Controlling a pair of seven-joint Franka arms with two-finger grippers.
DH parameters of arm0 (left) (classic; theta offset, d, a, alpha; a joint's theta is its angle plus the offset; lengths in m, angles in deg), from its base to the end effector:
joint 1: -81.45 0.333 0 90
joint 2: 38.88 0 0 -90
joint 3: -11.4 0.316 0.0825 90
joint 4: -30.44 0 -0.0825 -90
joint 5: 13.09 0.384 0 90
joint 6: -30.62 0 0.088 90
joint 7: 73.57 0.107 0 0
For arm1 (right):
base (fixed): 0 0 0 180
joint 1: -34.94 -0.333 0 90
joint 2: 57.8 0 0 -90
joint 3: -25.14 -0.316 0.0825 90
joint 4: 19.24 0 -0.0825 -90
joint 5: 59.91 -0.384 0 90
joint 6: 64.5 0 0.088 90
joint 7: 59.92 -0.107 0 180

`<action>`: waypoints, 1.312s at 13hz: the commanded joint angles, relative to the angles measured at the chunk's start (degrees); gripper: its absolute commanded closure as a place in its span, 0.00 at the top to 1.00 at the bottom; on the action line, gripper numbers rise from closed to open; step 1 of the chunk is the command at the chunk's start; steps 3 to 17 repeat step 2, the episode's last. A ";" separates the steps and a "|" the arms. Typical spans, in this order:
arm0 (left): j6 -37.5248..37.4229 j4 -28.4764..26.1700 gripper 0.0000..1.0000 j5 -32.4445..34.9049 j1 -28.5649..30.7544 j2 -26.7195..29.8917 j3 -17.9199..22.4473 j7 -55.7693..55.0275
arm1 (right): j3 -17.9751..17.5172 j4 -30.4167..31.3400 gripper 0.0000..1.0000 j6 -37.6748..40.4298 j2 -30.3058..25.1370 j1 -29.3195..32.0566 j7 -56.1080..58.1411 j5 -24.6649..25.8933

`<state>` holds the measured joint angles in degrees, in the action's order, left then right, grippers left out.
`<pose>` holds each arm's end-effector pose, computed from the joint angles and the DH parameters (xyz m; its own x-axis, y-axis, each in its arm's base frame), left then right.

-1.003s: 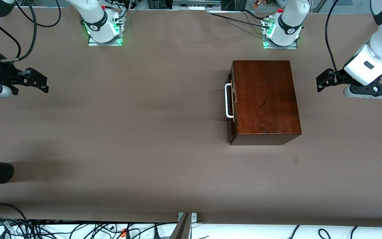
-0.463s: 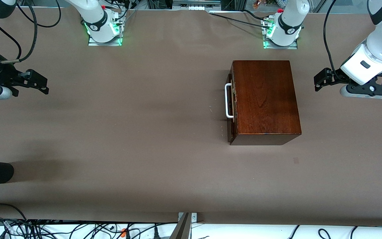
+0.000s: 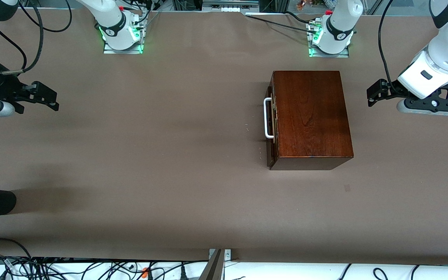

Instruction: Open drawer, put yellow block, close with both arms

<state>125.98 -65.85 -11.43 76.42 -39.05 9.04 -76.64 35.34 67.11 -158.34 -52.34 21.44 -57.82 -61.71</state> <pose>0.5559 -0.0692 0.5789 0.9968 -0.0780 -0.0177 -0.0785 -0.9965 -0.0297 0.5885 0.0422 0.6071 0.9949 0.0934 0.0374 0.0939 -0.9955 -0.0132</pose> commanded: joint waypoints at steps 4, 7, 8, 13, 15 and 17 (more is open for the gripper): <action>-1.41 1.98 1.00 -0.70 -0.16 -0.53 0.00 -0.44 | -0.10 -0.92 1.00 0.15 0.34 0.49 0.01 -1.18; -1.41 1.98 1.00 -0.70 -0.16 -0.53 0.00 -0.44 | -0.10 -0.92 1.00 0.15 0.34 0.49 0.01 -1.18; -1.41 1.98 1.00 -0.70 -0.16 -0.53 0.00 -0.44 | -0.10 -0.92 1.00 0.15 0.34 0.49 0.01 -1.18; -1.41 1.98 1.00 -0.70 -0.16 -0.53 0.00 -0.44 | -0.10 -0.92 1.00 0.15 0.34 0.49 0.01 -1.18; -1.41 1.98 1.00 -0.70 -0.16 -0.53 0.00 -0.44 | -0.10 -0.92 1.00 0.15 0.34 0.49 0.01 -1.18; -1.41 1.98 1.00 -0.70 -0.16 -0.53 0.00 -0.44 | -0.10 -0.92 1.00 0.15 0.34 0.49 0.01 -1.18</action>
